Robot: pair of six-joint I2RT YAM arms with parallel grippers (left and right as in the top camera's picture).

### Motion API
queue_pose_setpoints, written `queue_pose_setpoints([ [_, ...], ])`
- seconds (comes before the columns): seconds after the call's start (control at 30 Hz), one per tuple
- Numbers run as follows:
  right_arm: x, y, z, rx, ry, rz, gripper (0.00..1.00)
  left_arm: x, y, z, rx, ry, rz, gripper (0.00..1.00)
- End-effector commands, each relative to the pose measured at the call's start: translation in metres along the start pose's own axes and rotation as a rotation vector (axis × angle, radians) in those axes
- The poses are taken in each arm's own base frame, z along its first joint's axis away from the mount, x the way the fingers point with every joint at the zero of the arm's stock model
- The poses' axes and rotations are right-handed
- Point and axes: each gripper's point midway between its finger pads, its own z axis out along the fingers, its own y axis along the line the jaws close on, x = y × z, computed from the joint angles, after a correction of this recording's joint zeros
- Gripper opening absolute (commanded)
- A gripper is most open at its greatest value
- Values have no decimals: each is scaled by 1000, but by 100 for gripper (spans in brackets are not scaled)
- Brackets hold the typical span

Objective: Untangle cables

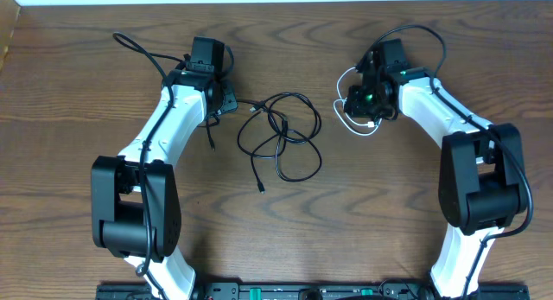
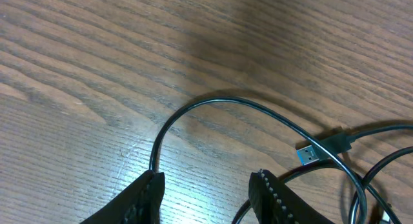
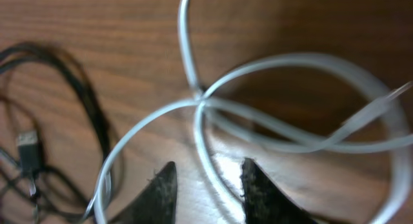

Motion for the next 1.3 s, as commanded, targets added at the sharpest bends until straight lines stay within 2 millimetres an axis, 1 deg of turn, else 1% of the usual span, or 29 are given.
queue_pose_setpoints([
  [0.0, -18, -23, -13, 128, -89, 24, 38, -7, 2, -9, -7, -33, -2, 48],
  [0.07, -21, -36, -15, 204, -115, 68, 42, -8, 2, -9, -7, -35, -3, 47],
  [0.1, -22, -43, -17, 243, -128, 102, 45, -8, 2, -9, -6, -35, -3, 48],
  [0.13, -23, -49, -19, 276, -142, 144, 52, -8, 2, -9, -6, -36, -3, 47],
  [0.17, -23, -51, -19, 288, -148, 159, 53, -8, 2, -9, -5, -37, -3, 48],
  [0.3, -25, -58, -21, 324, -167, 199, 54, -9, 1, -9, -5, -39, -4, 48],
  [0.4, -23, -59, -18, 326, -162, 210, 52, -9, 1, -9, -4, -39, -4, 48],
  [0.5, -19, -62, -10, 335, -143, 213, 52, -9, 1, -9, -4, -39, -4, 48],
  [0.53, -16, -67, -3, 353, -135, 214, 52, -9, 1, -9, -4, -39, -4, 48],
  [0.6, -14, -75, 3, 386, -129, 215, 51, -9, 1, -9, -4, -39, -4, 47],
  [0.67, -10, -82, 10, 418, -118, 215, 47, -9, 1, -9, -4, -39, -4, 48],
  [0.73, -5, -85, 16, 424, -98, 216, 41, -9, 1, -9, -5, -39, -3, 48],
  [0.8, 1, -88, 19, 433, -75, 217, 34, -9, 1, -9, -5, -39, -4, 48],
  [0.83, 4, -89, 19, 439, -63, 218, 29, -9, 1, -9, -4, -39, -4, 48],
  [0.87, 6, -90, 19, 449, -56, 218, 20, -9, 1, -9, -4, -39, -4, 47],
  [0.9, 7, -93, 17, 462, -52, 218, 2, -9, 1, -9, -5, -39, -4, 48],
  [0.97, 9, -98, 15, 485, -47, 217, 1, -9, 1, -9, -4, -39, -3, 48],
  [1.07, 4, -101, 10, 479, -45, 179, 1, -9, 2, -9, -5, -39, -3, 48],
  [1.17, -12, -98, -8, 428, -73, 153, 1, -9, 1, -9, -5, -39, -3, 48],
  [1.27, -31, -94, -32, 384, -133, 150, 1, -9, 2, -9, -5, -39, -3, 48],
])
